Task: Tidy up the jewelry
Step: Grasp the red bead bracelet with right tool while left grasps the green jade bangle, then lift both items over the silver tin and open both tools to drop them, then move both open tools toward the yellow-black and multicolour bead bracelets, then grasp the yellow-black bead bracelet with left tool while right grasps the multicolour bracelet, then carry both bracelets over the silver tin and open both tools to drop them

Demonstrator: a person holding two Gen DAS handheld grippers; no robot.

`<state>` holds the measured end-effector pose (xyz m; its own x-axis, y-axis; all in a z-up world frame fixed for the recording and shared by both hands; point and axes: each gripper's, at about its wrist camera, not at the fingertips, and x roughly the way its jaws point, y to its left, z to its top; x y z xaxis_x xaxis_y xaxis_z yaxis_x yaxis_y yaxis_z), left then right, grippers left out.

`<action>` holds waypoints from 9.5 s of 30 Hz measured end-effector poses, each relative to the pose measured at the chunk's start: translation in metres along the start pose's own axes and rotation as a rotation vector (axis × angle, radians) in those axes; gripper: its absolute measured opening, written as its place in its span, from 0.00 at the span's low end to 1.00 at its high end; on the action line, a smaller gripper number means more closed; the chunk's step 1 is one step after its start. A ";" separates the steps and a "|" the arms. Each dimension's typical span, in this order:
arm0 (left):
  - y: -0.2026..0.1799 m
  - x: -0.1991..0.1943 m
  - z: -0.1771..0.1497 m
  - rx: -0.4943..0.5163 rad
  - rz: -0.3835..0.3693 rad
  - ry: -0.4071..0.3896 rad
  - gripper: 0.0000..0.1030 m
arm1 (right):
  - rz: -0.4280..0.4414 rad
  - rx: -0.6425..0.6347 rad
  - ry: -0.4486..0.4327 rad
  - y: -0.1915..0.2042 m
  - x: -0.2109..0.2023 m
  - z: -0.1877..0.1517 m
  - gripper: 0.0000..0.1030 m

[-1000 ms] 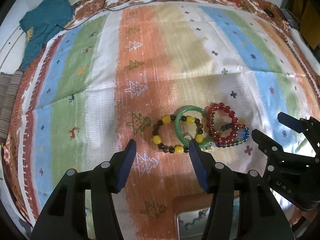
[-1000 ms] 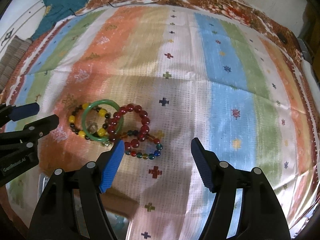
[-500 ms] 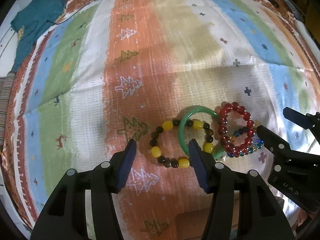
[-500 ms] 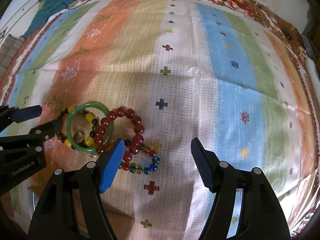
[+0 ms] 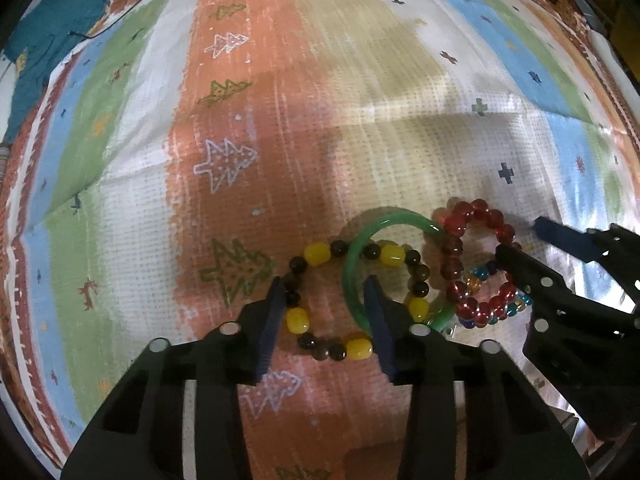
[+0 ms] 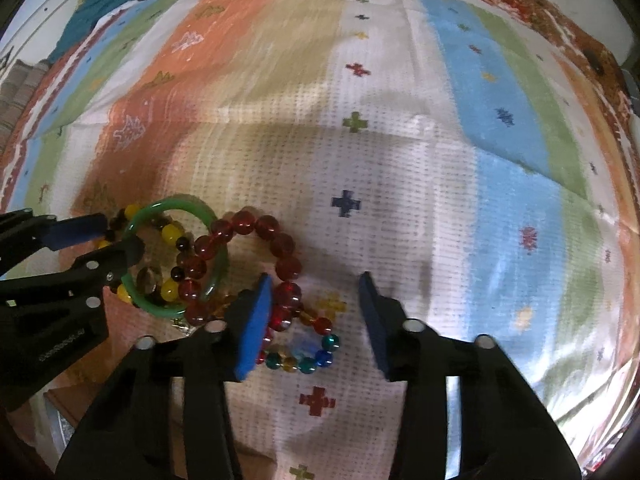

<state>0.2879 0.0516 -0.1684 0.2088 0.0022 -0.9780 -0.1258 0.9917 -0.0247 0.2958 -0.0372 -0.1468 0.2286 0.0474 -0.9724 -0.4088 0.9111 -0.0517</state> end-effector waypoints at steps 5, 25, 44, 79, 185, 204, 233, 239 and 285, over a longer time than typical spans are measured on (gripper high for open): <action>0.003 0.000 0.002 -0.008 -0.018 0.010 0.08 | 0.038 -0.029 -0.004 0.008 -0.001 -0.001 0.14; 0.003 -0.065 -0.021 -0.007 0.022 -0.113 0.08 | -0.035 -0.044 -0.161 0.006 -0.061 -0.016 0.14; 0.002 -0.125 -0.051 -0.028 -0.026 -0.241 0.08 | 0.029 -0.034 -0.274 0.008 -0.111 -0.040 0.14; -0.020 -0.173 -0.130 0.037 -0.017 -0.375 0.08 | 0.078 -0.076 -0.432 0.032 -0.177 -0.113 0.14; 0.022 0.007 -0.012 -0.044 0.106 0.012 0.44 | -0.039 0.077 0.053 -0.016 0.001 -0.023 0.68; 0.029 -0.026 -0.017 -0.071 0.058 -0.050 0.11 | -0.055 0.016 -0.020 -0.010 -0.018 -0.026 0.10; 0.019 -0.120 -0.046 -0.068 -0.026 -0.268 0.11 | 0.034 -0.012 -0.315 0.010 -0.116 -0.043 0.10; 0.016 -0.147 -0.060 -0.070 -0.056 -0.333 0.11 | 0.039 -0.018 -0.343 0.013 -0.126 -0.052 0.10; -0.019 -0.199 -0.150 0.056 -0.137 -0.452 0.11 | 0.105 -0.119 -0.456 0.044 -0.185 -0.134 0.10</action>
<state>0.1030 0.0133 -0.0048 0.6224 -0.0857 -0.7780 -0.0179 0.9922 -0.1236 0.1177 -0.0608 0.0000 0.5335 0.3358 -0.7763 -0.5431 0.8396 -0.0100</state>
